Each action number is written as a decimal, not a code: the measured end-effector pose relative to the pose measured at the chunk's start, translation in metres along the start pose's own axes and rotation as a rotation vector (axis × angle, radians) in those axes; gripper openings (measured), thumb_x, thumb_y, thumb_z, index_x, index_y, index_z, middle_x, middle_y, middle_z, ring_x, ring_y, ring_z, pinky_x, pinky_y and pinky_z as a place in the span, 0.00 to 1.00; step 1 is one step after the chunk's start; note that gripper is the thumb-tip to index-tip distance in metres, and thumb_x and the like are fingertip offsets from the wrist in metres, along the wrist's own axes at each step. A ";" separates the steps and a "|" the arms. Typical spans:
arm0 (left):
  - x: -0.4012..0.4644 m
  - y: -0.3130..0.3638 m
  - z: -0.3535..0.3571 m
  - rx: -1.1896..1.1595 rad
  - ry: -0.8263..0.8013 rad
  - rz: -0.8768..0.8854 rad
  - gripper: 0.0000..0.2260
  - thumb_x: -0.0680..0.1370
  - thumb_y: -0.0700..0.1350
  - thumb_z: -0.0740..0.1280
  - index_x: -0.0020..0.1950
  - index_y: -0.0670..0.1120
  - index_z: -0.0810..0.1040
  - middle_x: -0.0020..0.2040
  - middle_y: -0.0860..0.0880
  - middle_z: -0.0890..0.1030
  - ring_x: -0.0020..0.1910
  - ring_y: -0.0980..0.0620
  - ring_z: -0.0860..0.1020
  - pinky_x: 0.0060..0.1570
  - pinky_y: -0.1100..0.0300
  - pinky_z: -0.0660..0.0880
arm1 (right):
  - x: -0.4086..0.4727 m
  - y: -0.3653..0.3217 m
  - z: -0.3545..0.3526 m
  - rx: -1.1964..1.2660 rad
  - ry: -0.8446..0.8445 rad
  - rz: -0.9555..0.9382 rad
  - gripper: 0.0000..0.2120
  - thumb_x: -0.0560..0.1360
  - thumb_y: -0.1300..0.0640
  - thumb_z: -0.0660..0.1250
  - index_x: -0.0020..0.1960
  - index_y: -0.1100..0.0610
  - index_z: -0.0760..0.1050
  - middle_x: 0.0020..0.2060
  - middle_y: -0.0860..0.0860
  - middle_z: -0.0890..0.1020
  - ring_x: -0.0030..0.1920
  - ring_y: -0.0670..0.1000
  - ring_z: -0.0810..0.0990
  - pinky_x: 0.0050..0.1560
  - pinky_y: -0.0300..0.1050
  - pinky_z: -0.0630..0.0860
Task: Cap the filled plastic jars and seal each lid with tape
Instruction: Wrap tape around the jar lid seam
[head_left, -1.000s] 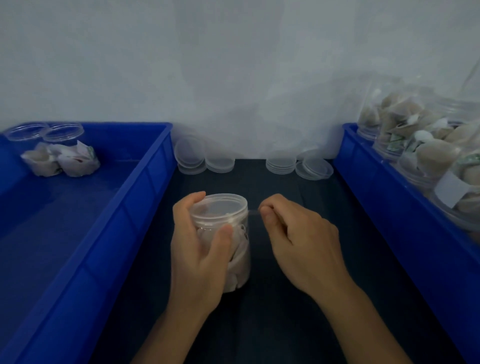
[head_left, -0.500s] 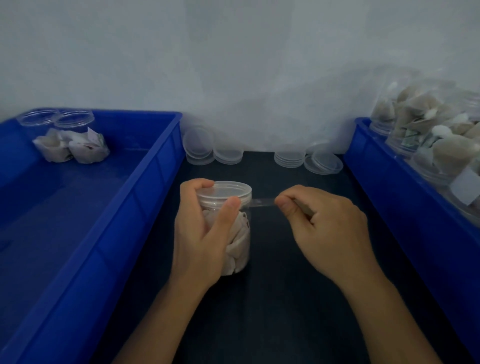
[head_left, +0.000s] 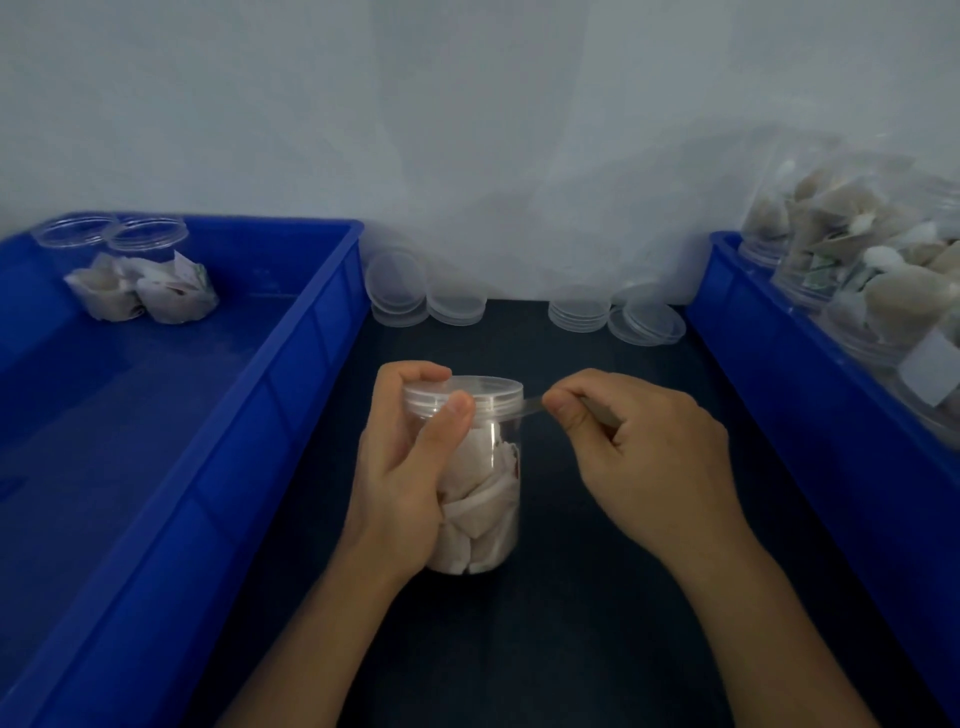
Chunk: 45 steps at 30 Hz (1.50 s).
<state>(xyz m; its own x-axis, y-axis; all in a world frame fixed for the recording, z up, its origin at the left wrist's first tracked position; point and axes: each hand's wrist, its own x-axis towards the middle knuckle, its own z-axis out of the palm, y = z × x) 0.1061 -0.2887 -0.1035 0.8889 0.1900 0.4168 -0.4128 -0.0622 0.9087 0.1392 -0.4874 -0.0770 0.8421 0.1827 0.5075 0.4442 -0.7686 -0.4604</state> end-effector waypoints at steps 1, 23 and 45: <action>0.000 0.000 0.001 -0.032 -0.008 -0.018 0.16 0.80 0.56 0.66 0.61 0.48 0.74 0.50 0.54 0.84 0.44 0.54 0.84 0.40 0.63 0.80 | 0.000 0.000 0.000 0.003 -0.003 0.001 0.18 0.82 0.33 0.55 0.52 0.40 0.80 0.40 0.40 0.82 0.37 0.43 0.78 0.38 0.49 0.78; -0.005 0.005 0.007 0.160 0.140 -0.233 0.27 0.76 0.73 0.62 0.72 0.64 0.71 0.55 0.64 0.83 0.50 0.63 0.85 0.42 0.62 0.83 | -0.006 -0.019 0.006 0.130 -0.079 0.074 0.23 0.82 0.35 0.52 0.56 0.43 0.84 0.42 0.35 0.83 0.44 0.40 0.81 0.44 0.48 0.81; -0.002 0.005 0.001 0.074 -0.021 -0.234 0.27 0.74 0.68 0.67 0.71 0.63 0.72 0.55 0.59 0.85 0.51 0.53 0.87 0.46 0.56 0.83 | -0.003 -0.006 -0.002 0.048 -0.310 0.007 0.19 0.83 0.39 0.51 0.73 0.31 0.66 0.39 0.26 0.77 0.42 0.37 0.79 0.37 0.41 0.66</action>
<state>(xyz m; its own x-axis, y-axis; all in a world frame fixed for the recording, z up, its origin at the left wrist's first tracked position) 0.1025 -0.2908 -0.0998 0.9630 0.1870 0.1940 -0.1799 -0.0901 0.9795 0.1333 -0.4840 -0.0744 0.8948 0.3615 0.2619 0.4462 -0.7420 -0.5003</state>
